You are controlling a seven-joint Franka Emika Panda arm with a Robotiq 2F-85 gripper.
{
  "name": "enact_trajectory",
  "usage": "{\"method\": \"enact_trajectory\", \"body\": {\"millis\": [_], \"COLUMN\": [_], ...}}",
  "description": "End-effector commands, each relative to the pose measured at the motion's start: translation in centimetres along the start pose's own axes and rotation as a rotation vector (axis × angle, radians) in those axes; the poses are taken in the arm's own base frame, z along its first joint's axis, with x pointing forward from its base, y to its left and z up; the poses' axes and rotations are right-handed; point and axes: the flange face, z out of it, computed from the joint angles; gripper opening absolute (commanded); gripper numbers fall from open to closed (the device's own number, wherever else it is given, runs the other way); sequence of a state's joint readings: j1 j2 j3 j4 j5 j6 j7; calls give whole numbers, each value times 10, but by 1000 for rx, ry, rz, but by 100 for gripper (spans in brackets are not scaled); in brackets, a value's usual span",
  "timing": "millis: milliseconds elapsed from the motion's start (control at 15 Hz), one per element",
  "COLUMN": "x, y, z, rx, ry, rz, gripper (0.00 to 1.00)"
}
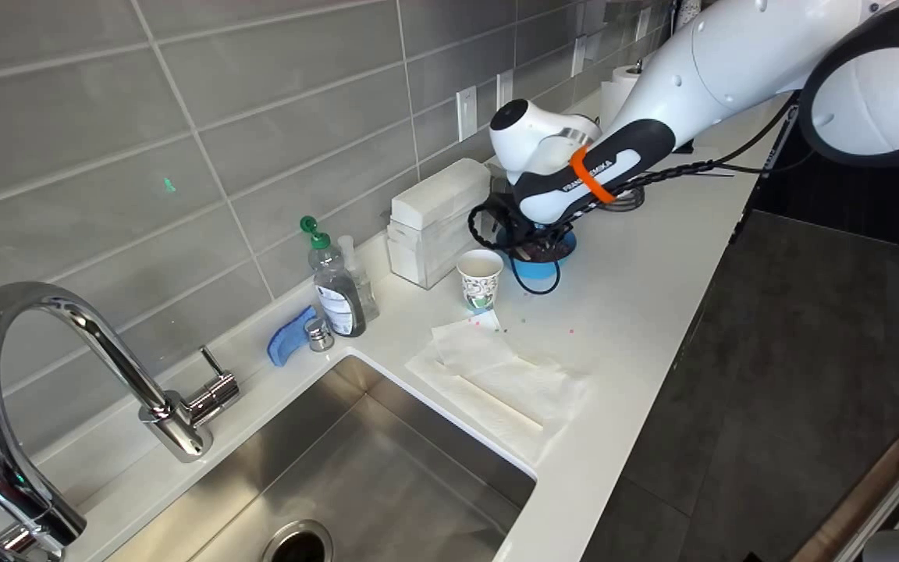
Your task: Use the spoon to place some cereal from the blue bowl into the coffee cup twice.
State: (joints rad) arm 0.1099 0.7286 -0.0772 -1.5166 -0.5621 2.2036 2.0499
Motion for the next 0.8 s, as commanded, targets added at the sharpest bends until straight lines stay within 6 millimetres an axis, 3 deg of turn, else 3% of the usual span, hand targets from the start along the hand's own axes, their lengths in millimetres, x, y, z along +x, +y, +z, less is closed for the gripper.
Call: {"method": "enact_trajectory", "body": {"millis": [0,733], "x": [4,34], "y": [0,-5], "z": [10,9], "rx": [1,-10], "ry": [-73,-189], "rz": [28,114], "gripper": [2,2]}}
